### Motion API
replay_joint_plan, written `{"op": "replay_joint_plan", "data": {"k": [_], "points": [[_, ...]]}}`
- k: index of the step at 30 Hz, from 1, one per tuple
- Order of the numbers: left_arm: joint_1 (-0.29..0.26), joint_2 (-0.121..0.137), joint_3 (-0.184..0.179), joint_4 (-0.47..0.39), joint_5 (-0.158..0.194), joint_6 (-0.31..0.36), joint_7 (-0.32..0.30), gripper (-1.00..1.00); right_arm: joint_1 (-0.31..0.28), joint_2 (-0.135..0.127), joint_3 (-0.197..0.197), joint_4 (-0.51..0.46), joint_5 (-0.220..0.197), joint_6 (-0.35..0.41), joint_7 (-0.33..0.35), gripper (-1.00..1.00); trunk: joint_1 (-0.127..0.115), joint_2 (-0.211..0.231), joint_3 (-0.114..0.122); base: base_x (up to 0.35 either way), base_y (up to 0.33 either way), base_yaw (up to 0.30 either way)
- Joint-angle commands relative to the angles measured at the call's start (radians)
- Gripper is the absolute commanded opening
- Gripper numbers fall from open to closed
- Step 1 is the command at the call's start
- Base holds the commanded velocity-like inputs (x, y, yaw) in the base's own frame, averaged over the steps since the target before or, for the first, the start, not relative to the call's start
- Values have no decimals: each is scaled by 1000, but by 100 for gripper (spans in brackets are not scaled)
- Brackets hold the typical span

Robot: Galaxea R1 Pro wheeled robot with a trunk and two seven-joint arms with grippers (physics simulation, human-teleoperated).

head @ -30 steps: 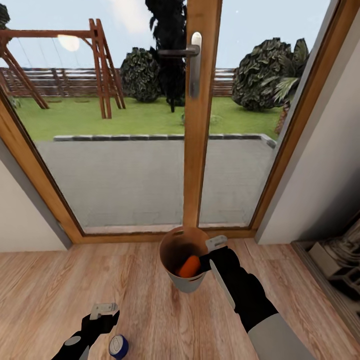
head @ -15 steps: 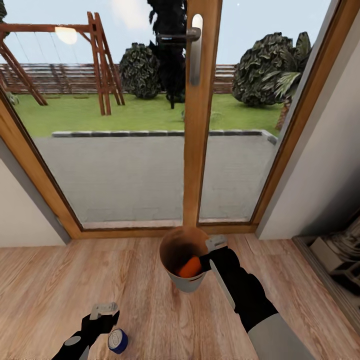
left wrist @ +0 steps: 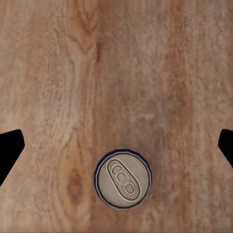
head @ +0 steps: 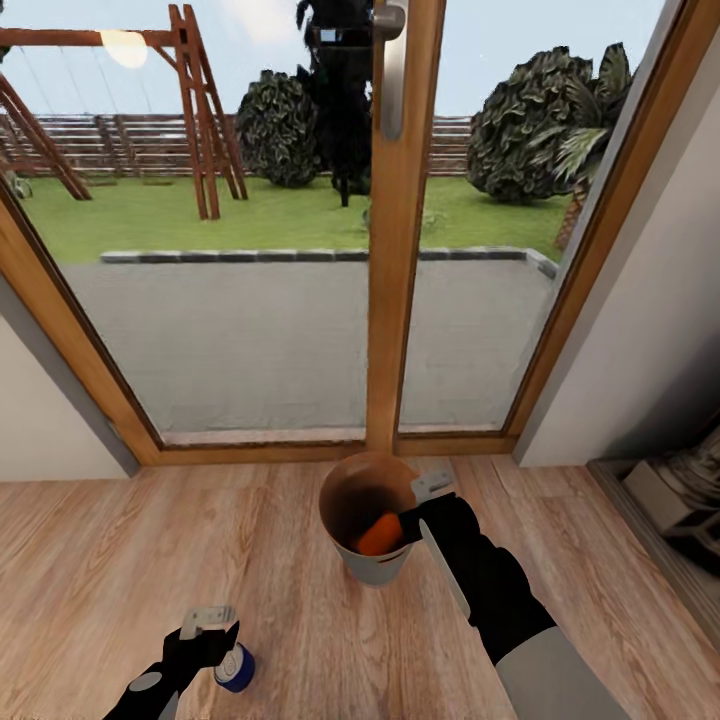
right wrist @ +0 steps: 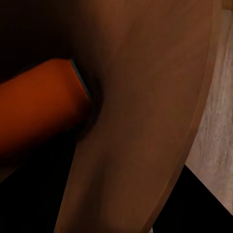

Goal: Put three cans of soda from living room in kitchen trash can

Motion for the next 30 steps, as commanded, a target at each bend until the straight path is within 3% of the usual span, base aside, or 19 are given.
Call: {"op": "replay_joint_plan", "data": {"k": [1, 5, 30], "points": [[0, 0, 0, 0, 0, 0, 0, 100, -1, 0, 0, -1, -5, -1, 2, -100, 4, -7, -5, 0, 0, 0], [0, 0, 0, 0, 0, 0, 0, 100, -1, 0, 0, -1, -5, -1, 2, -100, 19, -35, -24, 0, 0, 0], [0, 0, -2, 0, 0, 0, -1, 100, -1, 0, -1, -1, -6, -1, 2, -100, 19, -35, -63, 15, 0, 0]]}}
